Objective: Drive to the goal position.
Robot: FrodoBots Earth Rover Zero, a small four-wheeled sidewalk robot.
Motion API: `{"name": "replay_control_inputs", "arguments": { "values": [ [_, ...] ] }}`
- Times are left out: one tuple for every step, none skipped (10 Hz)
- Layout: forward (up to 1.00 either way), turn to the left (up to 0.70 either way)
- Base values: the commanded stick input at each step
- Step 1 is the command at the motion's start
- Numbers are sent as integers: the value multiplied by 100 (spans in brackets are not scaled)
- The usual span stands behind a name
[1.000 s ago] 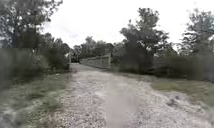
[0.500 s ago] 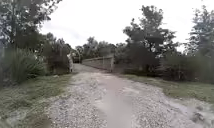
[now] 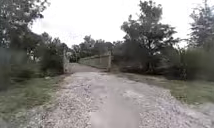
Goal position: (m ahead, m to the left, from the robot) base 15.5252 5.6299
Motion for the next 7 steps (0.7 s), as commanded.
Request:
{"name": "replay_control_inputs", "arguments": {
  "values": [
    [70, 0],
    [70, 0],
    [70, 0],
    [70, 0],
    [70, 0],
    [70, 0],
    [70, 0]
  ]
}}
